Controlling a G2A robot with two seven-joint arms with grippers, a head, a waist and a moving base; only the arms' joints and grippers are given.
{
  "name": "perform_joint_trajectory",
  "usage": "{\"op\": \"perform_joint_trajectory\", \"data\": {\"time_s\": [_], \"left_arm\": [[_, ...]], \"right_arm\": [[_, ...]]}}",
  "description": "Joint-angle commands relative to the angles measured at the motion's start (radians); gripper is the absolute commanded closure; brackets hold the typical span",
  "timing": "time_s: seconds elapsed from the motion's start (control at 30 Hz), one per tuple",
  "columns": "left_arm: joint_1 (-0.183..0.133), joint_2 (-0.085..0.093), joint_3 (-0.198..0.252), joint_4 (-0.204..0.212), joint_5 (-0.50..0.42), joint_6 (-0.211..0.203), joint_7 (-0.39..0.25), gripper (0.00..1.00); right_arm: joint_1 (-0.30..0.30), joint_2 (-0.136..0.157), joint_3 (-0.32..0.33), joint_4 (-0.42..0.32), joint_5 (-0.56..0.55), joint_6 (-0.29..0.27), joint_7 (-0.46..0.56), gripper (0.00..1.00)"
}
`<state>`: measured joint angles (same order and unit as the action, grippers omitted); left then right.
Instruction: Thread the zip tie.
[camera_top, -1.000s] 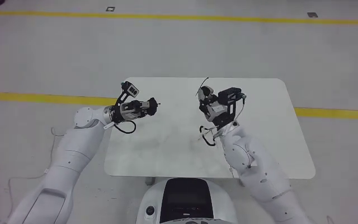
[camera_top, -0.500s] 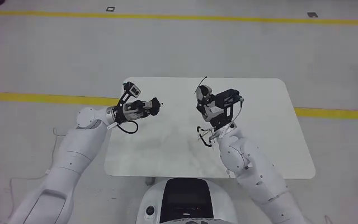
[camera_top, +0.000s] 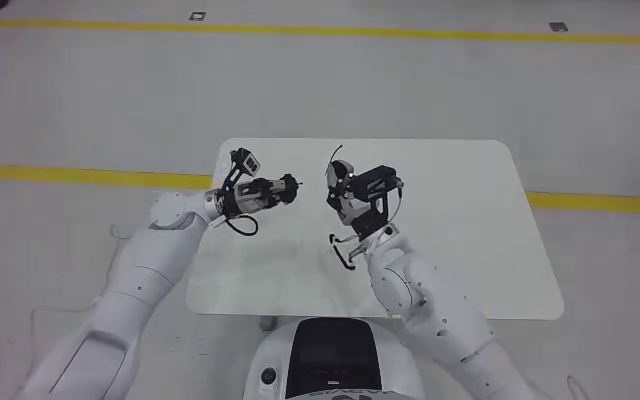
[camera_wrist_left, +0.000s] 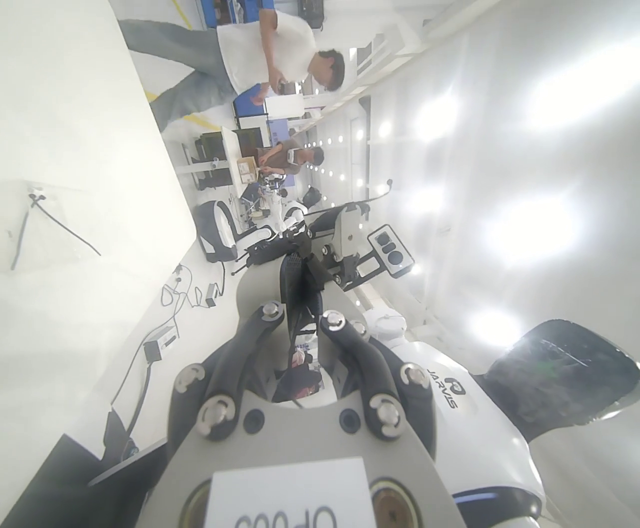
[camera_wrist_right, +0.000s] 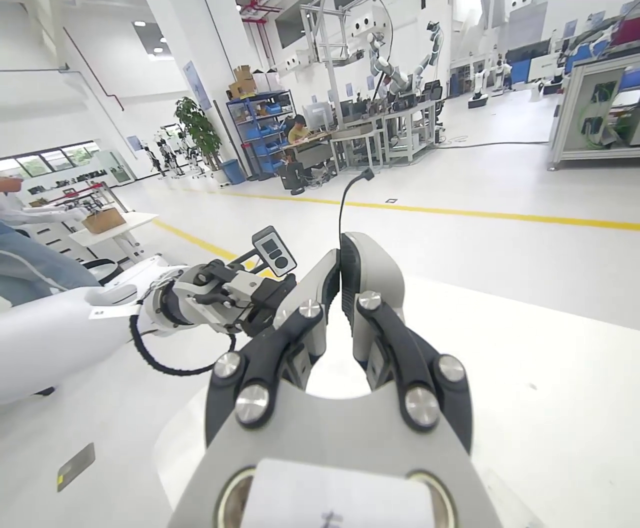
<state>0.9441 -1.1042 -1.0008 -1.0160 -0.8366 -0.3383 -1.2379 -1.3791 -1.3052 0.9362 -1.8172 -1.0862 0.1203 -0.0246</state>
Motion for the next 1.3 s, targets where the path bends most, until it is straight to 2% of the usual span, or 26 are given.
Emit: {"op": "perform_joint_trajectory", "data": {"time_s": [0.0, 0.2, 0.3, 0.43, 0.63, 1.27], "left_arm": [[-0.008, -0.002, 0.003, 0.004, 0.010, -0.002, 0.000, 1.00], [-0.007, -0.002, 0.003, 0.002, 0.011, 0.000, 0.006, 1.00], [0.007, -0.002, 0.010, -0.029, 0.028, 0.020, 0.044, 1.00], [0.008, -0.002, 0.015, -0.039, 0.046, 0.047, 0.056, 1.00], [0.006, -0.003, 0.018, -0.038, 0.053, 0.059, 0.067, 1.00], [0.000, -0.011, 0.036, -0.041, 0.066, 0.072, 0.068, 1.00]], "right_arm": [[0.000, 0.000, 0.000, 0.000, 0.000, 0.000, 0.000, 1.00], [-0.003, 0.000, 0.000, -0.001, -0.003, -0.004, 0.000, 1.00], [-0.005, -0.003, -0.009, -0.001, -0.019, -0.004, 0.008, 1.00], [0.000, -0.010, -0.021, 0.007, -0.031, 0.014, 0.027, 1.00], [0.007, -0.019, -0.032, 0.014, -0.037, 0.014, 0.046, 1.00], [0.007, -0.019, -0.032, 0.014, -0.038, 0.014, 0.046, 1.00]]}}
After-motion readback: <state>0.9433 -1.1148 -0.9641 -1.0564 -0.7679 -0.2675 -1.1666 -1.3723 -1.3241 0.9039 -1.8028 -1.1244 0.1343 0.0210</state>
